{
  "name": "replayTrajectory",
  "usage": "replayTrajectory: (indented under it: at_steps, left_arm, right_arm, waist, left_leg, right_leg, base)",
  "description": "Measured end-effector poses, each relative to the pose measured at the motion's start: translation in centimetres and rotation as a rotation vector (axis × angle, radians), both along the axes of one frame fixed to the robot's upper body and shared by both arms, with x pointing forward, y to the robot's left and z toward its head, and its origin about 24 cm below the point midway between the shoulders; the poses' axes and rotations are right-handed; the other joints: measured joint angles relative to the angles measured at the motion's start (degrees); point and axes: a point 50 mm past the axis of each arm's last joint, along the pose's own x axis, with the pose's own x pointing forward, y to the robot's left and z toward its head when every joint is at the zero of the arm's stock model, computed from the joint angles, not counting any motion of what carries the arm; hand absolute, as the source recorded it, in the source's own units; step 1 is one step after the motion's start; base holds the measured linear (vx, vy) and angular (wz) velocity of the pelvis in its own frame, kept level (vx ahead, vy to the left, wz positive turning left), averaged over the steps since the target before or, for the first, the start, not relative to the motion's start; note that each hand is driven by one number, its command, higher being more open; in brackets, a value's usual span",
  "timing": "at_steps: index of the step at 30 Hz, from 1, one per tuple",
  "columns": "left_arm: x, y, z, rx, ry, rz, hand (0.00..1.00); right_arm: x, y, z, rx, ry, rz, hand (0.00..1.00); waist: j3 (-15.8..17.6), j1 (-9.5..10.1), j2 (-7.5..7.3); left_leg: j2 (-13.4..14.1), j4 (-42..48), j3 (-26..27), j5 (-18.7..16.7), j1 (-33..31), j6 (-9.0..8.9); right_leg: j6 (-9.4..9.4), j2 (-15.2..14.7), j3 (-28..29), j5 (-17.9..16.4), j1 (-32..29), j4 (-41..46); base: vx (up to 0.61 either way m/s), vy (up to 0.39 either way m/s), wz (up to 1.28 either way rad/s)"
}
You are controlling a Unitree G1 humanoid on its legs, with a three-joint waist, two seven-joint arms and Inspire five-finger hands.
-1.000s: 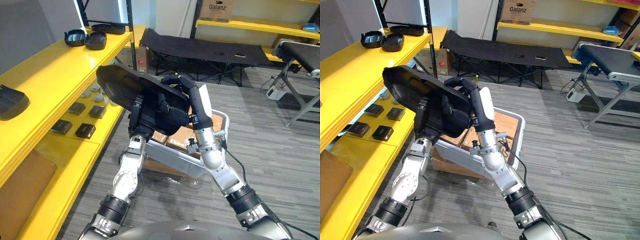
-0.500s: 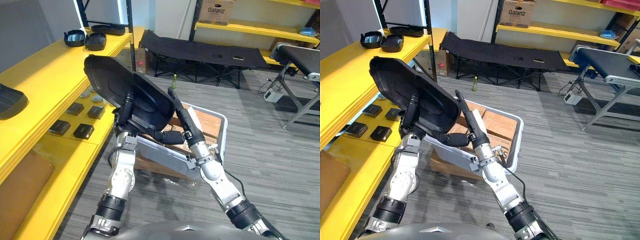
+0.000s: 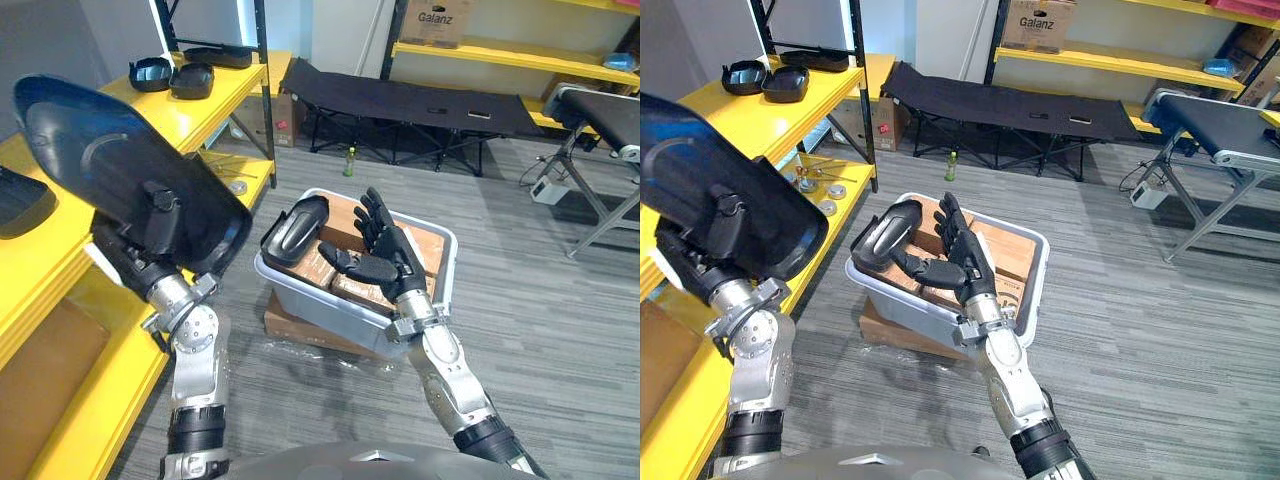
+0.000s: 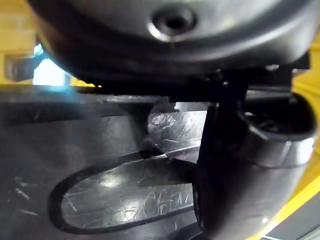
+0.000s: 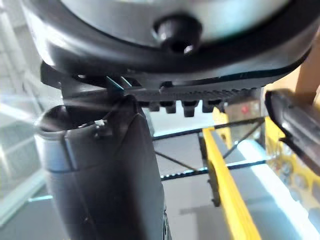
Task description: Walk over and take three plastic housings, then place them on the shelf
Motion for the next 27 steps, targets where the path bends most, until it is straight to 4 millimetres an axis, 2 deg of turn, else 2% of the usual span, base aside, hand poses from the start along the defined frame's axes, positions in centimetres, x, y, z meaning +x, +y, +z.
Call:
replayTrajectory:
  at_steps: [4,6,9,11,16,19,21,25,27]
  left_arm:
    - [-0.2,0.1,0.2,0.096,0.019,0.028,0.00]
    - [-0.2,0.0,0.3,0.107,0.012,0.015,0.00]
    - [-0.6,0.1,0.3,0.123,-0.001,-0.006,0.00]
    - [-2.0,0.3,-0.2,0.093,-0.018,-0.085,0.00]
    - [-3.4,0.3,-1.3,0.029,-0.012,-0.202,0.00]
    - [-3.7,0.6,-1.7,-0.055,-0.044,-0.270,0.00]
    - [-4.2,0.6,-1.3,-0.039,-0.053,-0.287,0.00]
    - [-5.5,0.8,1.6,0.059,-0.147,-0.291,0.00]
    - [-6.4,1.6,2.8,0.105,-0.181,-0.255,0.00]
  right_arm:
    - [-0.7,-0.4,-0.4,0.088,0.014,0.027,1.00]
    - [-1.2,-1.1,-1.0,0.089,0.040,-0.013,1.00]
    - [-1.7,-3.0,-2.1,0.014,0.094,-0.144,1.00]
    - [-2.1,-5.0,-3.6,-0.046,0.188,-0.231,1.00]
    - [-3.6,-6.9,-5.4,-0.029,0.303,-0.323,1.00]
    - [-3.7,-6.9,-5.5,-0.034,0.305,-0.316,1.00]
    - [-3.3,-6.5,-5.3,-0.029,0.293,-0.296,1.00]
    - [-1.8,-5.0,-4.2,-0.024,0.232,-0.212,1.00]
    - [-1.0,-3.1,-3.4,-0.037,0.184,-0.088,1.00]
  waist:
    - [0.3,-0.20,0.47]
    - [0.5,-0.22,0.75]
    - [0.8,-0.48,1.36]
    - [0.9,-1.49,1.85]
    - [1.0,-1.43,2.99]
    - [1.0,-1.26,3.24]
    - [1.0,-0.76,3.23]
    - [1.1,2.23,3.46]
    - [1.2,4.00,3.83]
  left_leg:
    - [0.0,0.2,0.2,-0.3,-0.1,-0.01]
    - [0.0,0.2,0.2,-0.4,-0.2,0.00]
    - [0.0,0.2,0.3,-0.4,-0.7,0.02]
    - [0.0,0.2,0.3,-0.4,-1.0,0.03]
    - [0.0,0.2,0.1,-0.6,-1.0,0.06]
    - [0.0,0.9,-0.9,-0.8,-1.4,0.18]
    - [0.0,1.1,-1.6,-0.9,-1.9,0.21]
    - [-0.1,2.5,-5.5,-0.7,-4.4,0.29]
    - [-0.3,3.1,-8.0,-0.6,-5.1,0.29]
  right_leg:
    - [-0.02,0.0,0.1,0.0,-0.2,0.0]
    - [-0.08,0.0,0.2,-0.1,-0.3,0.0]
    - [-0.12,0.0,0.2,-0.1,-0.9,0.0]
    - [-0.11,0.0,0.1,-0.1,-1.1,0.0]
    - [-0.11,0.0,-0.1,-0.1,-0.9,0.0]
    - [-0.08,0.0,-1.1,-0.2,-0.3,0.0]
    - [-0.09,-0.1,-2.0,-0.5,0.1,-0.1]
    - [-0.13,-0.1,-5.6,-0.5,0.8,-0.1]
    - [-0.03,-0.1,-8.1,-0.8,2.3,-0.1]
  base:
    - [0.00,0.000,-0.02]
    - [0.00,0.000,0.00]
    - [0.00,0.000,0.00]
    - [0.00,0.000,0.00]
    - [0.00,0.005,0.01]
    - [-0.03,0.006,0.11]
    - [-0.04,0.002,0.20]
    - [-0.02,0.003,0.44]
    - [-0.01,-0.001,0.60]
